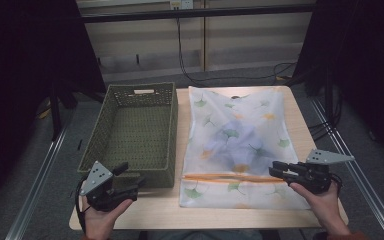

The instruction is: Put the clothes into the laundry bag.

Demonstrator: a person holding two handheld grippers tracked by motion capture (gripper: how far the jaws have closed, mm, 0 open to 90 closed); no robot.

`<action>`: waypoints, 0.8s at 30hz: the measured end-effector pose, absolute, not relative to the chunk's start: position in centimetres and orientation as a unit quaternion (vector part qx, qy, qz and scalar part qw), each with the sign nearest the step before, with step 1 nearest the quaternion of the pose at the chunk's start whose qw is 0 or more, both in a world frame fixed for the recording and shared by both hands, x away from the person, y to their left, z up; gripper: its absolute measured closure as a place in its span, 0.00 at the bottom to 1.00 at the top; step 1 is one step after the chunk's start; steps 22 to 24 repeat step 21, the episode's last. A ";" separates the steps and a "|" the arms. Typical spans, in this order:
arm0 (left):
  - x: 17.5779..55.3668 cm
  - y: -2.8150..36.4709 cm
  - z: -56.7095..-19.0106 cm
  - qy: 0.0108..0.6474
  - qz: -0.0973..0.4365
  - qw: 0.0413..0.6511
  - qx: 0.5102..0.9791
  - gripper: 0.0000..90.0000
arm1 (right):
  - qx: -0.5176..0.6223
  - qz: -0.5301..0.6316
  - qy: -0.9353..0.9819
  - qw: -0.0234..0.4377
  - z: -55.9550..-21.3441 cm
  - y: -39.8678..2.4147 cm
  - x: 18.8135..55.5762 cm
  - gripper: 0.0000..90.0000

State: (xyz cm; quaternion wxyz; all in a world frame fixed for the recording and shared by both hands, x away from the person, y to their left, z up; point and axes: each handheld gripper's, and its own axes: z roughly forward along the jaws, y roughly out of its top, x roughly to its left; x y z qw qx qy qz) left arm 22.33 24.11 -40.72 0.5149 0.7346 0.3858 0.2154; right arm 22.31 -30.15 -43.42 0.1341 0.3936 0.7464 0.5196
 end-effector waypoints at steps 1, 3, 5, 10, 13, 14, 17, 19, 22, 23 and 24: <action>22.1 24.3 -40.9 0.395 0.213 0.516 0.729 0.27 | 0.400 0.520 0.742 0.139 -43.4 -30.3 22.0 0.70; 21.8 24.8 -40.8 0.399 0.222 0.516 0.725 0.28 | 0.405 0.522 0.737 0.143 -43.5 -30.8 21.5 0.70; 21.7 25.2 -40.8 0.400 0.224 0.522 0.719 0.27 | 0.411 0.524 0.731 0.149 -43.5 -31.3 21.1 0.68; 21.4 26.2 -41.0 0.407 0.231 0.527 0.710 0.26 | 0.429 0.530 0.713 0.162 -43.6 -32.8 20.5 0.68; 21.5 26.9 -41.2 0.414 0.240 0.523 0.705 0.28 | 0.437 0.530 0.707 0.169 -43.7 -33.7 20.1 0.68; 21.6 27.2 -41.4 0.418 0.239 0.524 0.703 0.29 | 0.438 0.530 0.706 0.170 -43.7 -33.9 20.1 0.68; 21.6 27.6 -41.6 0.423 0.244 0.526 0.696 0.29 | 0.446 0.525 0.703 0.177 -44.0 -34.5 19.9 0.66; 21.5 27.8 -41.7 0.428 0.255 0.527 0.688 0.34 | 0.447 0.526 0.702 0.175 -44.1 -34.6 20.1 0.65; 21.6 27.9 -41.9 0.430 0.248 0.526 0.691 0.39 | 0.445 0.522 0.707 0.172 -44.4 -34.4 20.3 0.64; 21.6 27.9 -41.9 0.430 0.248 0.526 0.691 0.39 | 0.445 0.522 0.707 0.172 -44.4 -34.4 20.3 0.64; 21.6 27.9 -41.9 0.430 0.248 0.526 0.691 0.39 | 0.445 0.522 0.707 0.172 -44.4 -34.4 20.3 0.64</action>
